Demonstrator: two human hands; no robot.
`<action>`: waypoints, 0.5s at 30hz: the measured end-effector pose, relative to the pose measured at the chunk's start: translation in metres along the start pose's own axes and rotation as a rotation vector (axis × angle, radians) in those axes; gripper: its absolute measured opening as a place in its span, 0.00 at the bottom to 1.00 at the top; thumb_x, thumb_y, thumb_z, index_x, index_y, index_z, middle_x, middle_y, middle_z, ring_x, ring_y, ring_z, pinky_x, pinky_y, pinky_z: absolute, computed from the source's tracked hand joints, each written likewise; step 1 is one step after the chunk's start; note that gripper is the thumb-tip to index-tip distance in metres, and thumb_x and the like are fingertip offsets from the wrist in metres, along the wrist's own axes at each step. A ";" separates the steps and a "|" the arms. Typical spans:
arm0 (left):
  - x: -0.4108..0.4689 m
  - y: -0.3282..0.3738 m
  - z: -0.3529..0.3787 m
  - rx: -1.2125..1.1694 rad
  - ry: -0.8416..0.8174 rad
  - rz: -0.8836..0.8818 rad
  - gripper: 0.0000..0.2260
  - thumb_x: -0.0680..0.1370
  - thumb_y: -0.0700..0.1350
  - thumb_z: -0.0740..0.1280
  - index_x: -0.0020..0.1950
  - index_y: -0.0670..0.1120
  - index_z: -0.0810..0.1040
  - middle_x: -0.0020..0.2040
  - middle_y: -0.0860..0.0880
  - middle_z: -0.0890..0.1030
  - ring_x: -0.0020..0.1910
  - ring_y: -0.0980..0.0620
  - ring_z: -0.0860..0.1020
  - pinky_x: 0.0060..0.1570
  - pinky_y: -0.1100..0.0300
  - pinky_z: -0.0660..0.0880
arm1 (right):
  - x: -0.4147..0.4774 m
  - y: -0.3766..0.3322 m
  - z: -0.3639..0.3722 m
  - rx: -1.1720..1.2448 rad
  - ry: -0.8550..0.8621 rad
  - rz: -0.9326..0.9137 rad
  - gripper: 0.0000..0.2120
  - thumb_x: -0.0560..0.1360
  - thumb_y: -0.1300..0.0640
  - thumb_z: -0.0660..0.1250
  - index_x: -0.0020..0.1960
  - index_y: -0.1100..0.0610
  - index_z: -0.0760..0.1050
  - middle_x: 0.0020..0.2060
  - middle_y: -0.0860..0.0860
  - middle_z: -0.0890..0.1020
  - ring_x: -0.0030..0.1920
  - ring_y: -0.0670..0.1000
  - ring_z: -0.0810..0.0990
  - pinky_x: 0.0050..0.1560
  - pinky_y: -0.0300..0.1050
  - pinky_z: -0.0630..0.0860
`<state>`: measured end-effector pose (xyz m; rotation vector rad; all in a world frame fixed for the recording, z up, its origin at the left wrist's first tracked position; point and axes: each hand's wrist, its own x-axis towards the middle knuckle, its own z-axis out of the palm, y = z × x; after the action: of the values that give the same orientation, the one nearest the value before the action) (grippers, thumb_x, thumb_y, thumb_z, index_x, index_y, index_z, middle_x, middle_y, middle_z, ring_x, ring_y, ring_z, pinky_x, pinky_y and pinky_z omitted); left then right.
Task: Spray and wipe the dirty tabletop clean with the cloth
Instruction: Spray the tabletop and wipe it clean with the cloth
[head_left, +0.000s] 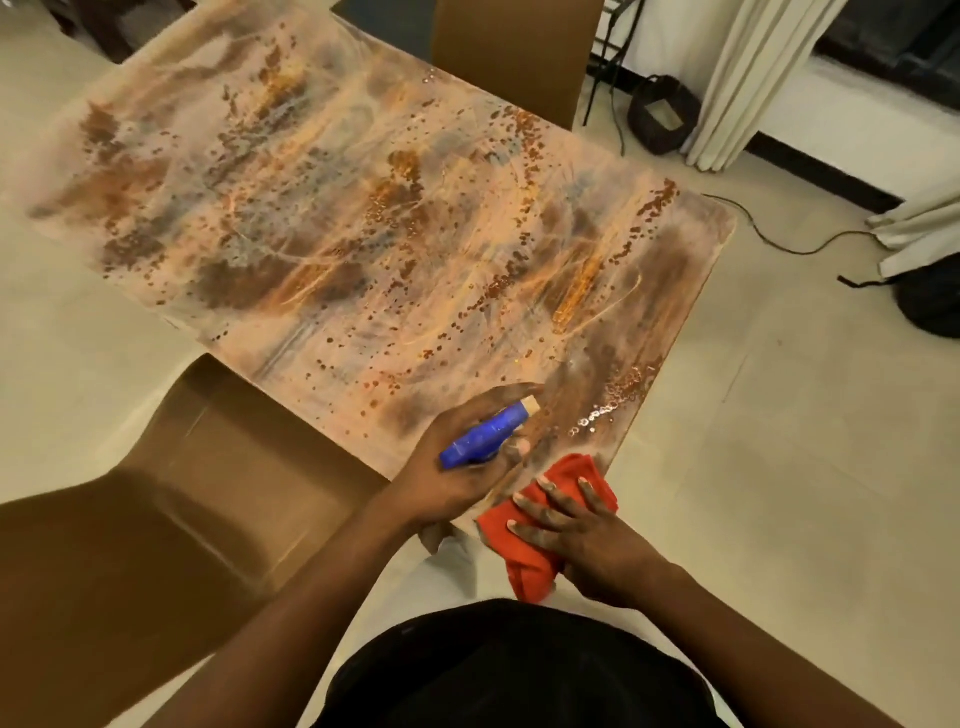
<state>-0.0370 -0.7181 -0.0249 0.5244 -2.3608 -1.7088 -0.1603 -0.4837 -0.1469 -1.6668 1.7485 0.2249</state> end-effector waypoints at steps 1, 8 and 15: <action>0.000 0.000 -0.003 -0.023 0.008 -0.025 0.20 0.81 0.30 0.72 0.74 0.37 0.79 0.67 0.42 0.86 0.61 0.49 0.85 0.63 0.55 0.80 | -0.003 0.001 0.002 0.008 0.002 -0.001 0.40 0.87 0.48 0.64 0.88 0.35 0.41 0.86 0.39 0.37 0.85 0.54 0.28 0.82 0.66 0.28; 0.004 -0.012 -0.071 -0.194 0.005 -0.207 0.10 0.82 0.39 0.73 0.63 0.44 0.85 0.59 0.52 0.89 0.42 0.56 0.86 0.46 0.64 0.82 | -0.002 -0.001 0.009 0.101 0.059 0.115 0.30 0.89 0.41 0.55 0.88 0.35 0.47 0.87 0.39 0.42 0.86 0.49 0.31 0.86 0.61 0.34; -0.017 -0.034 -0.080 0.011 0.085 -0.381 0.11 0.76 0.64 0.75 0.43 0.58 0.84 0.34 0.58 0.83 0.32 0.55 0.78 0.40 0.57 0.74 | 0.024 0.032 -0.014 0.091 0.186 0.289 0.35 0.88 0.45 0.56 0.86 0.39 0.36 0.86 0.41 0.38 0.88 0.55 0.37 0.86 0.64 0.40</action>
<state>0.0124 -0.7918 -0.0301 1.0856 -2.3228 -1.7740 -0.1932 -0.5065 -0.1613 -1.4044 2.1066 0.1216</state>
